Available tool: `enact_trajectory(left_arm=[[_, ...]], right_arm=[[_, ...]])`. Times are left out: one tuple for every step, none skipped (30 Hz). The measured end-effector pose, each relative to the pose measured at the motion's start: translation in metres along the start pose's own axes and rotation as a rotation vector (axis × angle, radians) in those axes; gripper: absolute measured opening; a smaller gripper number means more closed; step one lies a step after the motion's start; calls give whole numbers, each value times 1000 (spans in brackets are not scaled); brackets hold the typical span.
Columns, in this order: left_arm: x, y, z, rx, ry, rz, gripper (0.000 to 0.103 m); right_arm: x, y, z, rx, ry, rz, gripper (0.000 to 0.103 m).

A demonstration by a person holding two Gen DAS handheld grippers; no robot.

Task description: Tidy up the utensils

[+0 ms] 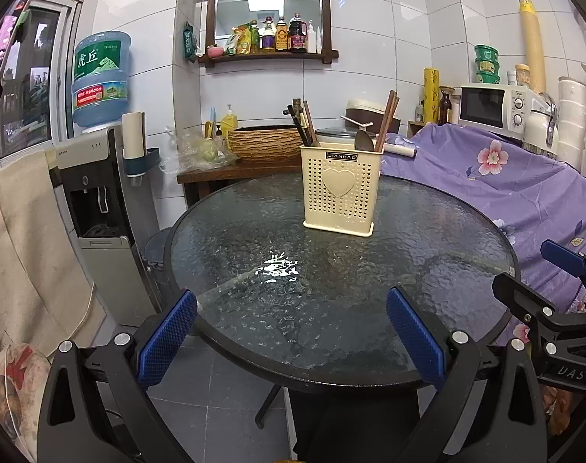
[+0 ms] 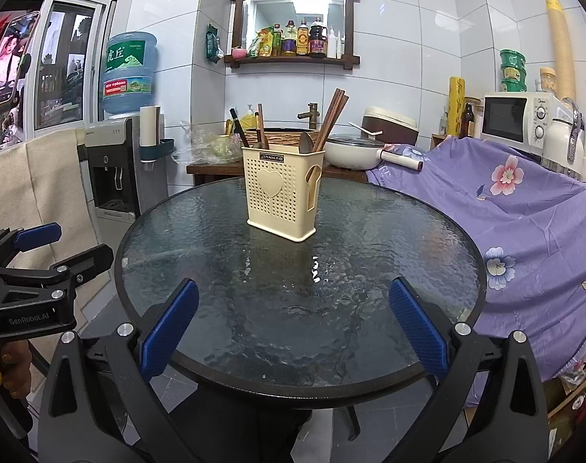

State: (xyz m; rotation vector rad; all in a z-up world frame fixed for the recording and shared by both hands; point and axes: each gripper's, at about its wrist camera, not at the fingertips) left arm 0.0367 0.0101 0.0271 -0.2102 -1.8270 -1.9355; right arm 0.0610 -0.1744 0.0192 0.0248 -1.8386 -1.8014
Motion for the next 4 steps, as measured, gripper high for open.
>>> enact_trajectory(left_arm=[[1, 0, 0, -1, -3, -4, 97], [2, -1, 0, -2, -2, -12, 97], [2, -1, 0, -4, 1, -19, 97], [3, -1, -1, -7, 3, -20, 97]], right_arm=[[0, -1, 0, 0, 1, 0, 97], [0, -2, -1, -1, 1, 0, 97], [0, -1, -1, 0, 1, 0, 97], [0, -2, -1, 0, 1, 0, 97]])
Point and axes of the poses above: each gripper's, at about its wrist camera, not at the fingertips, and x roughly against the way its jaws point, z to its left, y to its top, and after that the axes turned 11 degrees about y, right-handed
